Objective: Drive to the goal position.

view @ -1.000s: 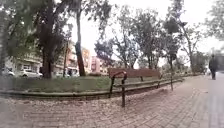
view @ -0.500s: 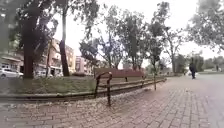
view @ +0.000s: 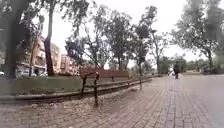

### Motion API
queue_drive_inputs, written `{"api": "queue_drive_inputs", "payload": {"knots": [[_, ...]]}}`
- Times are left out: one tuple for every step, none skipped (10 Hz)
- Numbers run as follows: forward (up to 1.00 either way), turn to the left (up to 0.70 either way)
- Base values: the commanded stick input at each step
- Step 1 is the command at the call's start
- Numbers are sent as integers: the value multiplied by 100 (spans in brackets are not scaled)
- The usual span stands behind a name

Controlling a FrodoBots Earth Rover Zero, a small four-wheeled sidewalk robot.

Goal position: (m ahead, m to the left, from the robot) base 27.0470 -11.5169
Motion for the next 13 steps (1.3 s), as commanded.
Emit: {"api": "queue_drive_inputs", "payload": {"knots": [[0,-70],[0,-70],[0,-70],[0,-70],[0,-70],[0,-70],[0,-70],[0,-70],[0,-70],[0,-70],[0,-70],[0,-70],[0,-70]]}}
